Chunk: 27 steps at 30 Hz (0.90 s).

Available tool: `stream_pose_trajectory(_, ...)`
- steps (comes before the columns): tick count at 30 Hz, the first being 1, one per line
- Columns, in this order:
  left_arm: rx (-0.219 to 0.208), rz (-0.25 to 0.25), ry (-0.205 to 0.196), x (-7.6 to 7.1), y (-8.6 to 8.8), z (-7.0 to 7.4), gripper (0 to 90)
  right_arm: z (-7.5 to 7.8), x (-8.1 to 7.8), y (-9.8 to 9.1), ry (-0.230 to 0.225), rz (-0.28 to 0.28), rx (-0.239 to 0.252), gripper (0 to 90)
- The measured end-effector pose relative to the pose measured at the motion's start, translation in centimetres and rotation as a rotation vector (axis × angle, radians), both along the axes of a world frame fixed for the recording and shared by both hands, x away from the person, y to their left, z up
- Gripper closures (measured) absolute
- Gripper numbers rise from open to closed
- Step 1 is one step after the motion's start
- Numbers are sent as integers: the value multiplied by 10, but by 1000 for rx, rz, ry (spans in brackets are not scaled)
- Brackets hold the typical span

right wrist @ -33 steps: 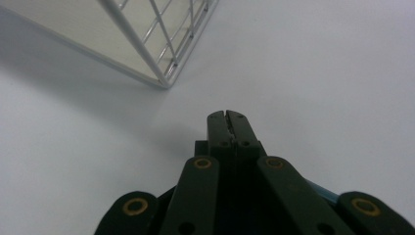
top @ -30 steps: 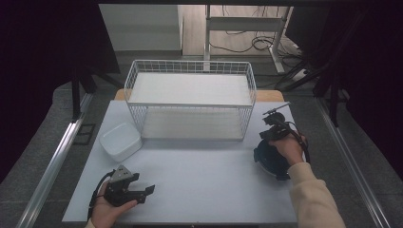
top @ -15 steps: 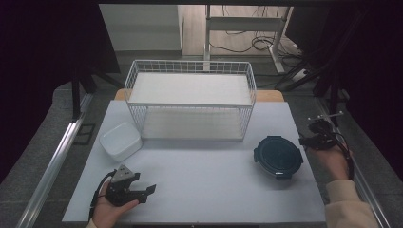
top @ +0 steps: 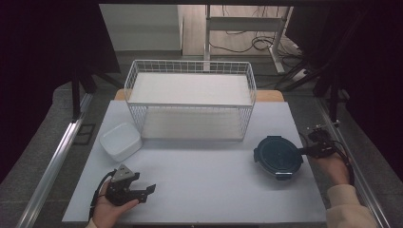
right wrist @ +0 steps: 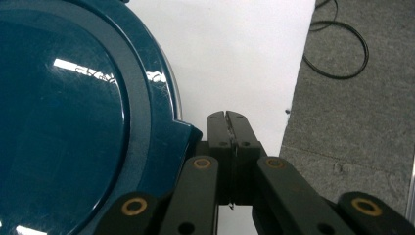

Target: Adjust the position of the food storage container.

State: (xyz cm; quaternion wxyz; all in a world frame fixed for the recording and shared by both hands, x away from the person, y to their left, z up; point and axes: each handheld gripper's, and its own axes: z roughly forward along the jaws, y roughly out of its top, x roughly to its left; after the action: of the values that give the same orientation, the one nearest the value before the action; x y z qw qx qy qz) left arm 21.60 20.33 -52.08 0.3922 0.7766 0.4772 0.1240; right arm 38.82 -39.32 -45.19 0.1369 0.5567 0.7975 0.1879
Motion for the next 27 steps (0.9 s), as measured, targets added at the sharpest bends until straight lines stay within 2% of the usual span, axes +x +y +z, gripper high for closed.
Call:
stream_pose_trajectory(6, 4, -1, -5, -1, -2, 1, 211, 0, 1, 2, -6, 31, -20, 894)
stream_pose_trajectory(9, 4, 3, -6, -1, -2, 1, 210, 1, 1, 3, -10, 37, -15, 894)
stream_pose_trajectory(10, 3, 3, -5, -1, -2, 1, 209, 2, -1, 5, -20, 48, 4, 894)
stream_pose_trajectory(11, 4, 4, -4, -1, -2, 1, 209, 2, -1, 5, -20, 48, 4, 894)
stream_pose_trajectory(15, 7, 3, -2, 0, -3, 0, 210, 0, -5, 14, -30, 58, -10, 895)
stream_pose_trajectory(19, 9, 2, -5, -1, -3, 1, 210, -2, -9, 23, -18, 99, 2, 895)
stream_pose_trajectory(25, 9, 2, -3, 0, -3, 1, 210, 2, -17, 37, -14, 121, -10, 895)
stream_pose_trajectory(27, 9, 0, -4, -1, -3, 1, 210, 1, -20, 44, -11, 123, 5, 895)
